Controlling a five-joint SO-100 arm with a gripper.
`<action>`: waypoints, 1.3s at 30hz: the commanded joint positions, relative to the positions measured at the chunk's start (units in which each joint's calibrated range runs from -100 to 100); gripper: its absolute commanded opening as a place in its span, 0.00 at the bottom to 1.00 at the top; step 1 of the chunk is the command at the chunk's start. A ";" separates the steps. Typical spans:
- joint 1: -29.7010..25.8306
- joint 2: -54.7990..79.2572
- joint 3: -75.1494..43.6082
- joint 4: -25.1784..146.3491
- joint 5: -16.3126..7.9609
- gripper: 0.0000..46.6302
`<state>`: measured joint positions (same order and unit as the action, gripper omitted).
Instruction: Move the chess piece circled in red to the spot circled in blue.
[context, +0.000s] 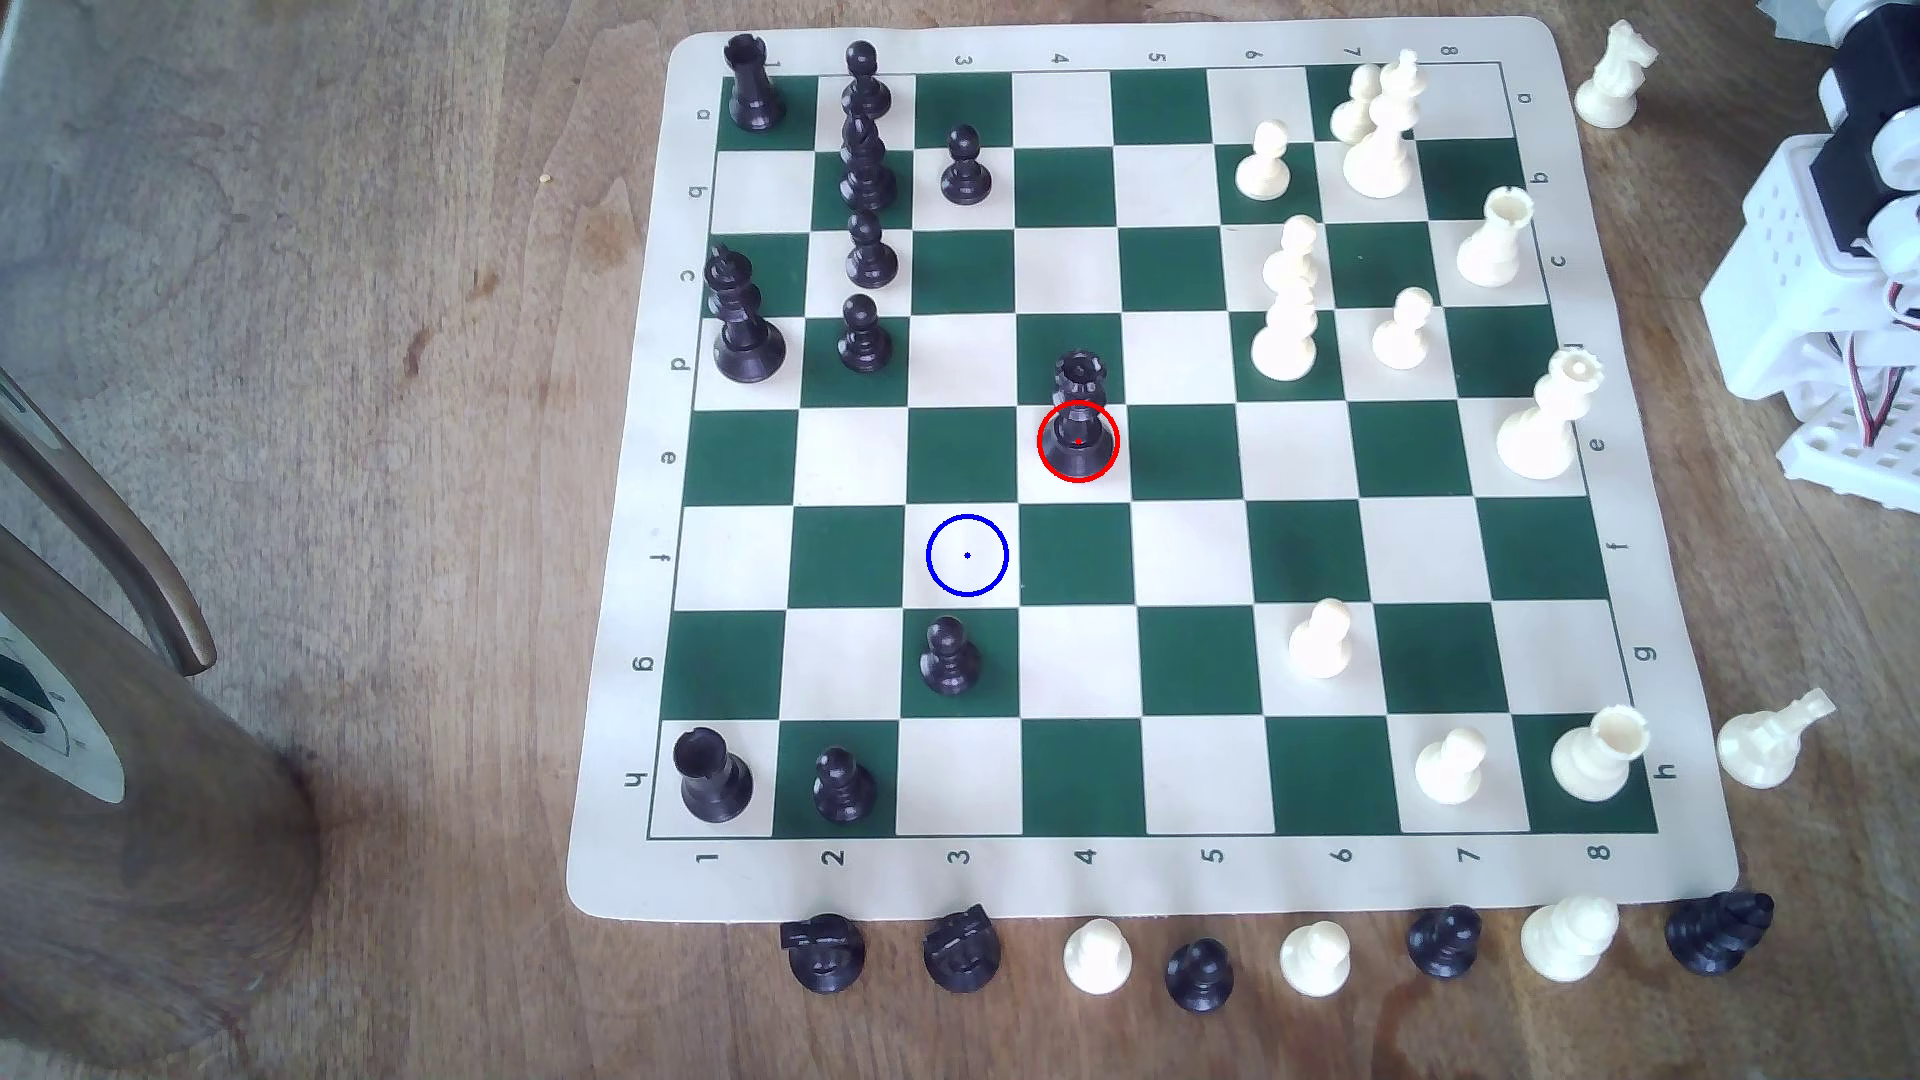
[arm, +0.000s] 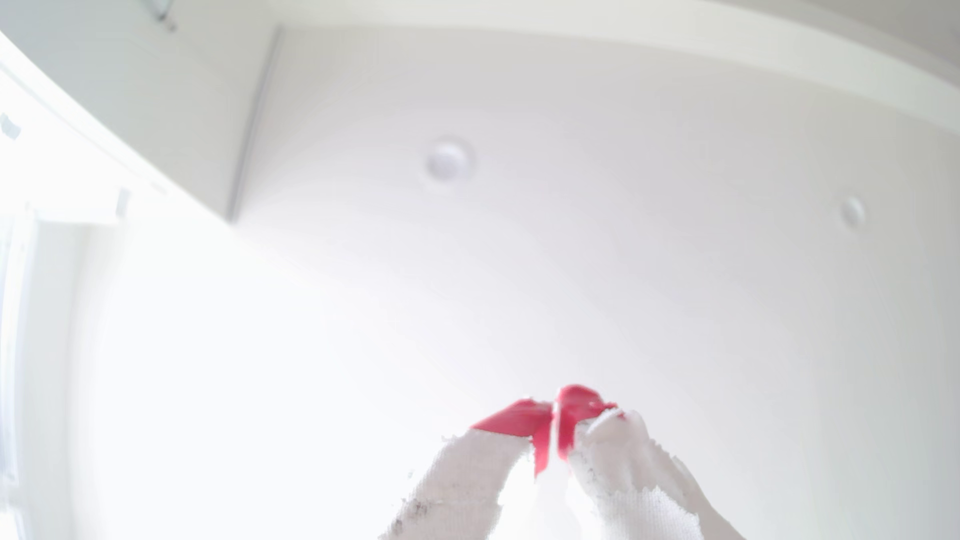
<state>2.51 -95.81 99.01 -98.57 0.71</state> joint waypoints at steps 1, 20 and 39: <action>-0.43 -0.03 0.90 -1.11 0.15 0.00; -0.59 -0.03 0.90 -1.11 0.10 0.00; -0.51 0.06 0.99 71.62 0.34 0.00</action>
<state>0.74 -95.81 99.10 -52.11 0.66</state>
